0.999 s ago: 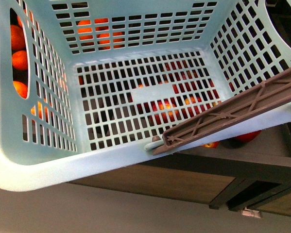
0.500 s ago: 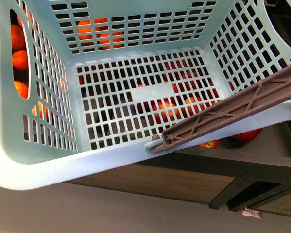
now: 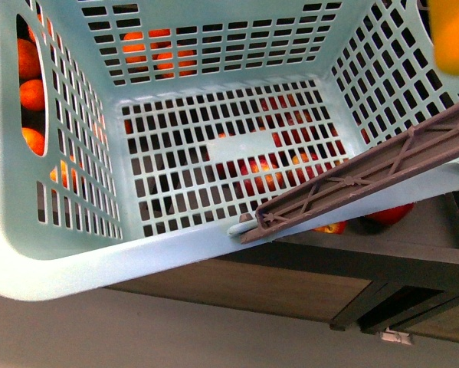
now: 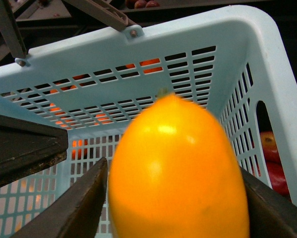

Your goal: Pick mango and avocado into basket

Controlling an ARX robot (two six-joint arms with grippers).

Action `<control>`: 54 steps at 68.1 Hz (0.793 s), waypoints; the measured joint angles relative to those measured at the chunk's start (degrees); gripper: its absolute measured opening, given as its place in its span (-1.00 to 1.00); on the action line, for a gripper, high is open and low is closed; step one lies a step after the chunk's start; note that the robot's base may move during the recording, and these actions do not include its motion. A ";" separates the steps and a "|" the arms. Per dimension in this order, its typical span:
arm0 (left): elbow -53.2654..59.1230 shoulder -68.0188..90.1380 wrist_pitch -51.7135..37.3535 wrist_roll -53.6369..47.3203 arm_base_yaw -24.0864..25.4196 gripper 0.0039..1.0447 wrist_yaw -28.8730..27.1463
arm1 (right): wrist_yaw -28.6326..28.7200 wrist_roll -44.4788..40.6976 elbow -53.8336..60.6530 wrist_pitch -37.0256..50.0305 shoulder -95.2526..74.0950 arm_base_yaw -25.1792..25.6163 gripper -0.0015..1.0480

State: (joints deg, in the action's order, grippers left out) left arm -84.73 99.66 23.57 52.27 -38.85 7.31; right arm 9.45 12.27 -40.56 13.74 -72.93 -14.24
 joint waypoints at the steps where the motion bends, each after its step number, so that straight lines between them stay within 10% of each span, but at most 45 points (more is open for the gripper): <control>1: 0.00 0.00 0.00 0.00 0.00 -0.74 0.00 | -0.39 0.07 0.04 0.04 0.02 0.02 0.68; 19: 0.02 0.20 0.04 -0.28 0.09 -0.74 -0.59 | -10.27 0.85 1.79 2.25 4.22 5.35 0.79; 31: 0.02 0.20 0.04 -0.11 0.00 -0.74 0.26 | -17.09 -9.05 14.58 24.55 8.07 6.23 0.23; 54: 0.02 0.20 0.04 -0.11 0.00 -0.74 0.00 | -14.05 -11.72 27.23 26.77 18.49 9.49 -0.85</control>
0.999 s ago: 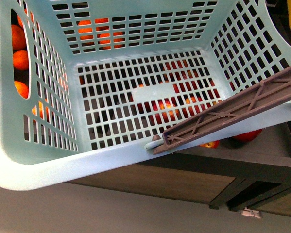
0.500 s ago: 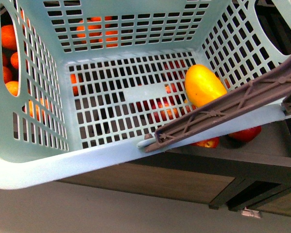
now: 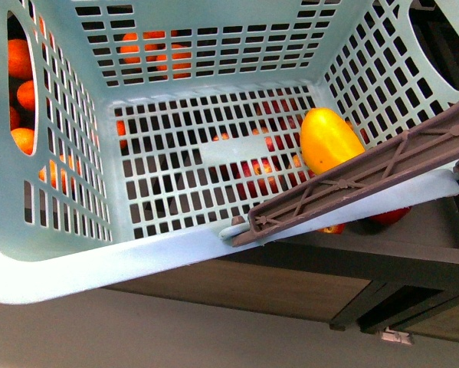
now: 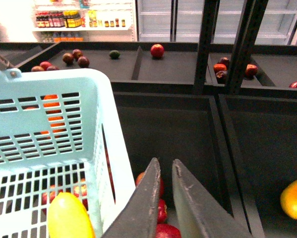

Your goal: Pick mango and avocado into basket

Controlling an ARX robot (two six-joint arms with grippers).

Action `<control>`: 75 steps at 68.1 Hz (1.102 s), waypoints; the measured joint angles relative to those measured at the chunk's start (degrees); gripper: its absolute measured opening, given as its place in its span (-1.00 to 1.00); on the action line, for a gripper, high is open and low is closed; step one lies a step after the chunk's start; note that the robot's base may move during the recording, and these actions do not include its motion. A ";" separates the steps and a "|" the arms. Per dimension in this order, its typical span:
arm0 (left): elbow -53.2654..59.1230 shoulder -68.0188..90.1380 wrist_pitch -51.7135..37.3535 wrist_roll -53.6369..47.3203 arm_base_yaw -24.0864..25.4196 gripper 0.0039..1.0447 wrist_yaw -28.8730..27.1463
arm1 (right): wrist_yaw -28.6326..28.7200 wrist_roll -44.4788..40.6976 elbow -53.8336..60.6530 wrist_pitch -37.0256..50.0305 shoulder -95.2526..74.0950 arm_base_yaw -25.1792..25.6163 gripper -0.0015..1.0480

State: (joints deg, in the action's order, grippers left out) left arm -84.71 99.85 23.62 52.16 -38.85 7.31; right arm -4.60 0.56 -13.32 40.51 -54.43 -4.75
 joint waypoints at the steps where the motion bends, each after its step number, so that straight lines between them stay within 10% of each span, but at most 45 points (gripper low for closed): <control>1: 0.00 0.00 0.00 0.00 0.00 -0.74 0.00 | 0.22 -0.02 0.52 -0.04 0.63 0.09 -0.92; 38: 0.00 0.00 0.00 -0.02 0.00 -0.74 -0.07 | 4.46 -0.28 10.23 -9.57 19.91 4.57 -0.96; 75: 0.00 0.00 0.00 -0.02 0.00 -0.74 -0.04 | 4.46 -0.37 10.64 -10.21 21.18 4.57 0.86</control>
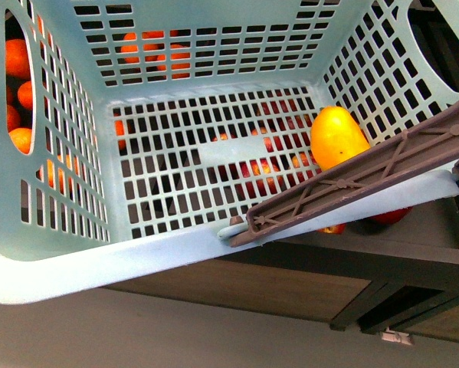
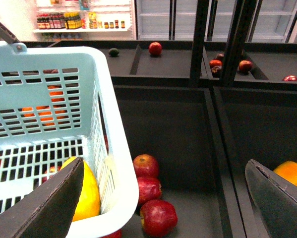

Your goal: Pick mango and avocado into basket

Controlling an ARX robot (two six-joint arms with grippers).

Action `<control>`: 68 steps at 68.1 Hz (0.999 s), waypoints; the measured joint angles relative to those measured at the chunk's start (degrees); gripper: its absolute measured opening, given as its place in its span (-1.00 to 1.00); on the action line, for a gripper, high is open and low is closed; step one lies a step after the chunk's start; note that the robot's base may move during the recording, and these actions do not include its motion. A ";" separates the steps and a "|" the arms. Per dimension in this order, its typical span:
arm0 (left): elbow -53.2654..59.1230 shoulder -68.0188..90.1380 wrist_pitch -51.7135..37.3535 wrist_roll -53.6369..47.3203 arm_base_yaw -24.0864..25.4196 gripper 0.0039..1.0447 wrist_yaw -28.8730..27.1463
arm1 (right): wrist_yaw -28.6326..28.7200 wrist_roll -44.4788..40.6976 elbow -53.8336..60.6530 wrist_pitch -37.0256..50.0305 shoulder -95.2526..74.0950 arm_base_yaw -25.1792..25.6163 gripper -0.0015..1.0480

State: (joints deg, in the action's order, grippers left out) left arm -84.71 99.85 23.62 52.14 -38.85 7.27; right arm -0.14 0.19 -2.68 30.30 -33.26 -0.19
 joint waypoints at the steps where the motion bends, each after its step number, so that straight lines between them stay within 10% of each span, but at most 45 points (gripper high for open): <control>1: 0.00 0.00 0.00 0.00 0.00 -0.74 0.00 | 0.00 -0.02 0.00 0.00 0.00 0.00 0.85; 68: -0.02 0.07 0.00 -0.04 -0.07 -0.74 0.48 | 0.04 -0.02 0.31 -0.04 0.33 0.15 0.83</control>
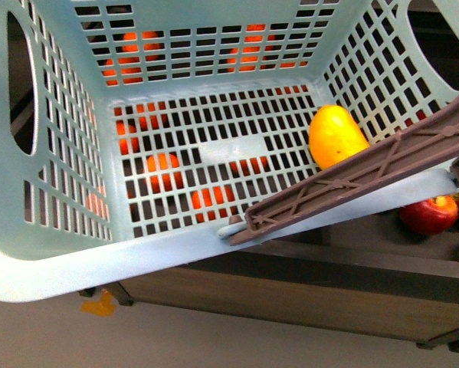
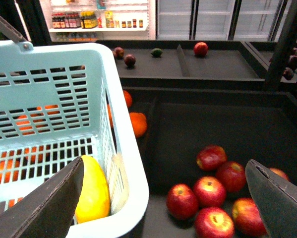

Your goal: Pick mango and avocado into basket

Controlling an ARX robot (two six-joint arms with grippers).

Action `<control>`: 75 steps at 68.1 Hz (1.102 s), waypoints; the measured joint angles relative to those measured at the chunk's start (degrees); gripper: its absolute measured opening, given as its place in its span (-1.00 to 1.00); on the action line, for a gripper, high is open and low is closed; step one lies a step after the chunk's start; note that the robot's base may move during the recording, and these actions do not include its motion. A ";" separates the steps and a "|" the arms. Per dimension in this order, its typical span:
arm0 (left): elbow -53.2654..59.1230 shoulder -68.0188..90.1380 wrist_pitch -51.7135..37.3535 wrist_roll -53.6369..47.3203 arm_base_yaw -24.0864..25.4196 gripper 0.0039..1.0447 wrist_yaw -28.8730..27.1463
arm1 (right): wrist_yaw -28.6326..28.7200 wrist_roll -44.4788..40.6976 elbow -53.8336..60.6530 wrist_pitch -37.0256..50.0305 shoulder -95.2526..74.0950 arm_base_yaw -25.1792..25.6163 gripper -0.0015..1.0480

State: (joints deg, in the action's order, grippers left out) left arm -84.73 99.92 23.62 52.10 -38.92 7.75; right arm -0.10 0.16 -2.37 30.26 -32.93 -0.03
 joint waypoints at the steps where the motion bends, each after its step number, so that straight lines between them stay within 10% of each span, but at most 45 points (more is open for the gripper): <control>1: 0.00 0.00 0.00 0.00 0.00 -0.74 0.02 | 0.04 0.00 0.00 0.00 -0.02 0.00 0.83; 75: 0.00 0.00 0.00 -0.02 0.07 -0.74 -0.59 | -0.02 0.00 0.00 0.00 -0.09 0.00 0.83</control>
State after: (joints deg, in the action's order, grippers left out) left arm -84.73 99.92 23.62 52.07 -38.85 7.16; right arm -0.12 0.16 -2.37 30.26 -33.01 -0.03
